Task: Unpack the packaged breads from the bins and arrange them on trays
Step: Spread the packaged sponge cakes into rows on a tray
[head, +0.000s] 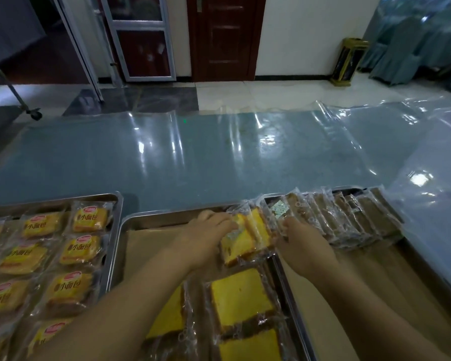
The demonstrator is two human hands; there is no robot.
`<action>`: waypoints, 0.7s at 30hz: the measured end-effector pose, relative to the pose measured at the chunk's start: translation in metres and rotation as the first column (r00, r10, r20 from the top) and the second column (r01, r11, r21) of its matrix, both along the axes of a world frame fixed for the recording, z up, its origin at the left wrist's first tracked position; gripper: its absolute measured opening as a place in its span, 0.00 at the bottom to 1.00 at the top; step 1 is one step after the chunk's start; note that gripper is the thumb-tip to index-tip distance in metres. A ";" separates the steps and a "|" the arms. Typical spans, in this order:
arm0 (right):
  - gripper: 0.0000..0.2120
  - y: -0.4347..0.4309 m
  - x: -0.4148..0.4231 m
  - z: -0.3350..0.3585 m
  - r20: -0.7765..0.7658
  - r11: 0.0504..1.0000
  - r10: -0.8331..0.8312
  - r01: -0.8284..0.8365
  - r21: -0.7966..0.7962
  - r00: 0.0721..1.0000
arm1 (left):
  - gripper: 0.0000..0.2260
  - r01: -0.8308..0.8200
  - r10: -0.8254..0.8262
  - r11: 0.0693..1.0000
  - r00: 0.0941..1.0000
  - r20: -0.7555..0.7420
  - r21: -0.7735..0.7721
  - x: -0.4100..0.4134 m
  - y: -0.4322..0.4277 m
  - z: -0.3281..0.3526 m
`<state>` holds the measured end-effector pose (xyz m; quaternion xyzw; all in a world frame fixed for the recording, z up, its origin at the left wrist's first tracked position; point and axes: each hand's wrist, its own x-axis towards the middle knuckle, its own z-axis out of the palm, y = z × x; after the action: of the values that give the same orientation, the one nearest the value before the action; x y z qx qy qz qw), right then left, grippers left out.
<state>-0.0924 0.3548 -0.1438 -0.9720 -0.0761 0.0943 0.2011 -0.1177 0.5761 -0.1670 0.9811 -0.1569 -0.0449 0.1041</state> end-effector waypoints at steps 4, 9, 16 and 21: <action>0.08 0.005 0.013 -0.002 -0.119 1.000 0.007 -0.006 0.003 0.993 | 0.34 0.192 -0.198 0.975 0.979 0.044 0.114 0.037 -0.020 -0.001; 0.08 0.004 0.018 -0.008 -0.168 0.996 0.024 -0.009 0.088 0.985 | 0.26 0.262 -0.271 0.947 0.962 0.023 0.185 0.054 -0.027 -0.002; 0.07 0.009 0.020 -0.009 -0.124 0.980 -0.026 0.049 0.191 0.992 | 0.12 0.149 -0.182 0.963 0.974 0.137 0.225 0.036 0.009 0.000; 0.12 0.017 0.021 -0.001 -0.024 0.966 -0.031 0.036 0.258 0.999 | 0.02 -0.064 0.058 0.998 0.976 0.209 0.021 0.003 0.051 0.017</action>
<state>-0.0715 0.3713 -0.1446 -0.9377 -0.0693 0.0900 0.3282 -0.1147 0.6275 -0.1500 0.9861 -0.1361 0.0593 0.0747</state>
